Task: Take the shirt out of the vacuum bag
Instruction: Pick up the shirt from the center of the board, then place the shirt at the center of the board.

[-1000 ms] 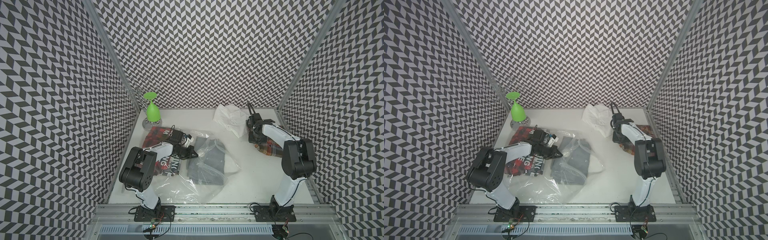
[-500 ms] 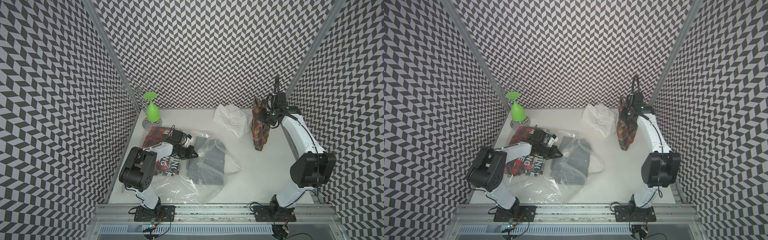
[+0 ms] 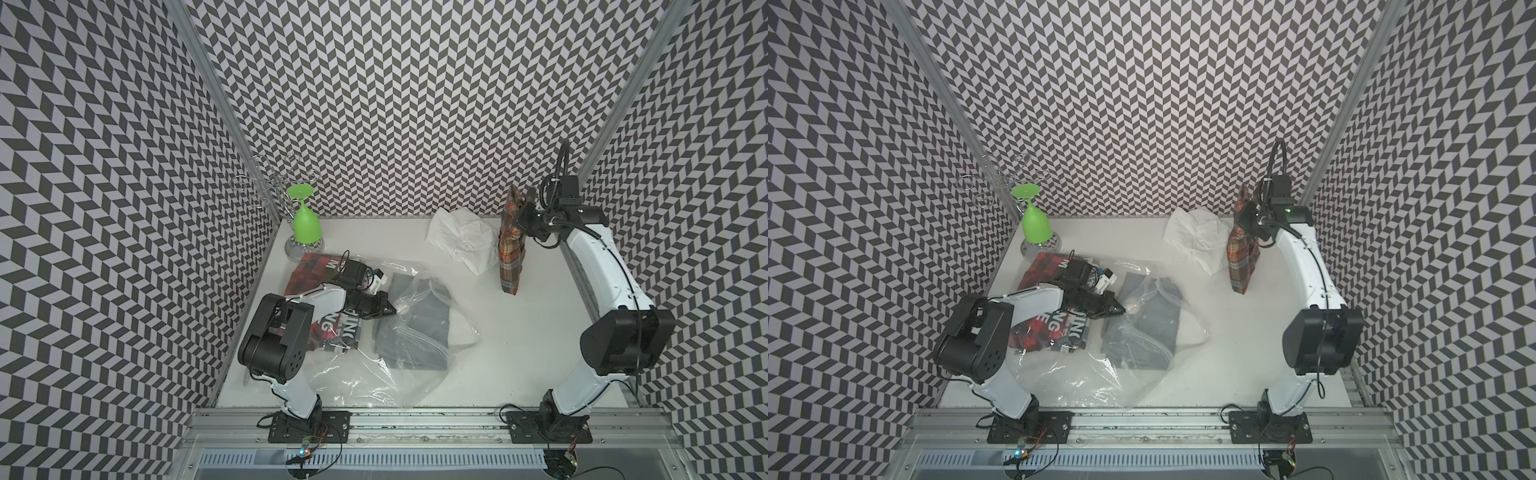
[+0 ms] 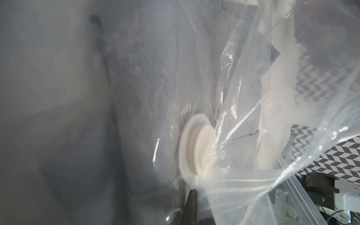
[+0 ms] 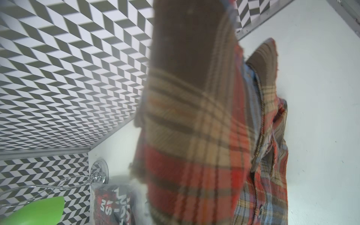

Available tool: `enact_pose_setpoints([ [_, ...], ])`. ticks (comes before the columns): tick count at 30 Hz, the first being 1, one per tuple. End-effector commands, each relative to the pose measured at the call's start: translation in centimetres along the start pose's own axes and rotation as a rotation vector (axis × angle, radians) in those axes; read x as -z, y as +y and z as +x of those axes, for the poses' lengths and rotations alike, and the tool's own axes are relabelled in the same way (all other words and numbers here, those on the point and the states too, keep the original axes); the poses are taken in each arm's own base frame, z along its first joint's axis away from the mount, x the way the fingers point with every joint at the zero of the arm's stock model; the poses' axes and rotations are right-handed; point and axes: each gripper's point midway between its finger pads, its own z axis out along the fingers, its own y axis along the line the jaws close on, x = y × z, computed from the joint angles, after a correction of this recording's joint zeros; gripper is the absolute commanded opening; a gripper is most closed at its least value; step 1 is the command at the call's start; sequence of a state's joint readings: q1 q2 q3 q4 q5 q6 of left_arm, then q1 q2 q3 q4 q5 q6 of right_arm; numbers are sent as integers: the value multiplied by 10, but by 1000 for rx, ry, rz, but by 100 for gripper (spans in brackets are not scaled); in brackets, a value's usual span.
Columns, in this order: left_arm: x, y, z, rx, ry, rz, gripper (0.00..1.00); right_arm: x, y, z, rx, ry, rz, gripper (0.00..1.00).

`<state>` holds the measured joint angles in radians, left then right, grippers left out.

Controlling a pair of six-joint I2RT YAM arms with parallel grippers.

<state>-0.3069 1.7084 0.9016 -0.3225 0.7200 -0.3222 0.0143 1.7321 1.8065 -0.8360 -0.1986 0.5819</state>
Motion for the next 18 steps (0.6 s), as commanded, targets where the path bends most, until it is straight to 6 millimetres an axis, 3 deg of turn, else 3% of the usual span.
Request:
enact_pose_setpoints([
  [1, 2, 7, 6, 9, 10, -25, 0, -5, 33, -30, 4, -105, -90, 0],
  [7, 2, 7, 6, 9, 12, -25, 0, -40, 63, -34, 32, -90, -117, 0],
  [13, 2, 6, 5, 8, 9, -20, 0, -100, 88, -11, 83, -5, -152, 0],
  [18, 2, 7, 6, 7, 9, -25, 0, -139, 107, 3, 120, -1, -205, 0],
])
